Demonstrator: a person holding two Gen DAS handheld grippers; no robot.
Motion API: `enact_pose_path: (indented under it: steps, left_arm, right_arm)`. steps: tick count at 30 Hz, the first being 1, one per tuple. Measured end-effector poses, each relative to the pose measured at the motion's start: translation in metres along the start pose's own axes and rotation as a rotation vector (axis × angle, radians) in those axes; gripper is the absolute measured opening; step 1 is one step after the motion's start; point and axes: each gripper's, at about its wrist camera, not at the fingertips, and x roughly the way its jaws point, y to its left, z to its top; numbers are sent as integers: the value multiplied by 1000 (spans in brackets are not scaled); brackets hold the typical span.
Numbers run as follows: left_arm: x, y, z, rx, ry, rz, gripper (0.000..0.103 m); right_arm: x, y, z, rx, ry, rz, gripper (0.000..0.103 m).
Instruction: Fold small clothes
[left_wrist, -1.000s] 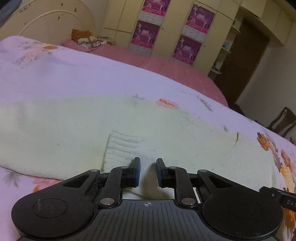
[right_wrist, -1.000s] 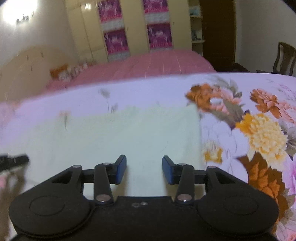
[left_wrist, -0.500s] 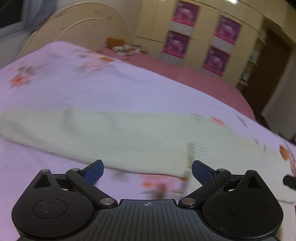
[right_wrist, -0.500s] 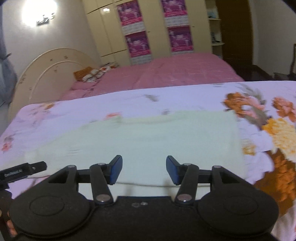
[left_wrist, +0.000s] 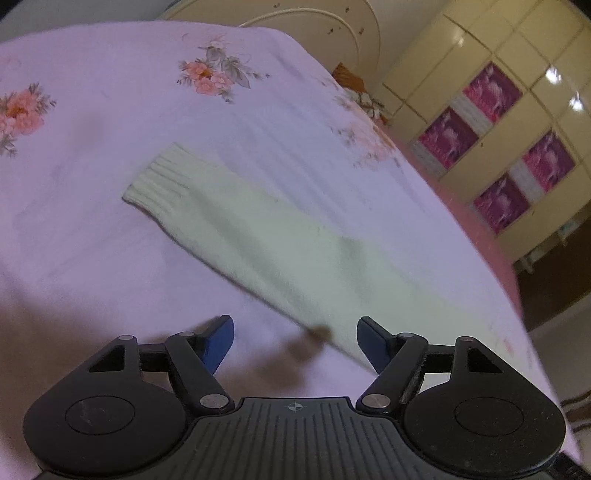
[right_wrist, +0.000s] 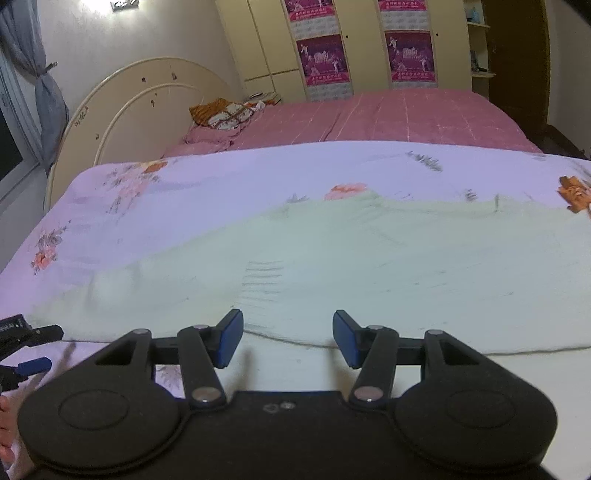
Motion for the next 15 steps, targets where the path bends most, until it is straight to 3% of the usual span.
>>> enact_pose_path:
  steps: [1,5,7,10,13,15]
  left_arm:
    - [4,3,2,-16,-6,-16,73]
    - [22,21,15,-101,-44,-38,34]
    - [33,28,23,-139,-61,-38,24]
    - [47,34,33,-182,-88,-55,19]
    - [53,31,37,-183,-107,-38,4]
    - [54,26,38,-176,-112,-37,4]
  right_arm:
    - [3,3,1,-3,4,-3,53]
    - [10,9,3,-8,5,-15,54]
    - [14,11,3,-13,3,-24,54]
    - [21,14,5,-21,-1,-43,54]
    - [26,12,7,-30,-11,-68,54]
    - [31,10,9,-37,-17,-91,54]
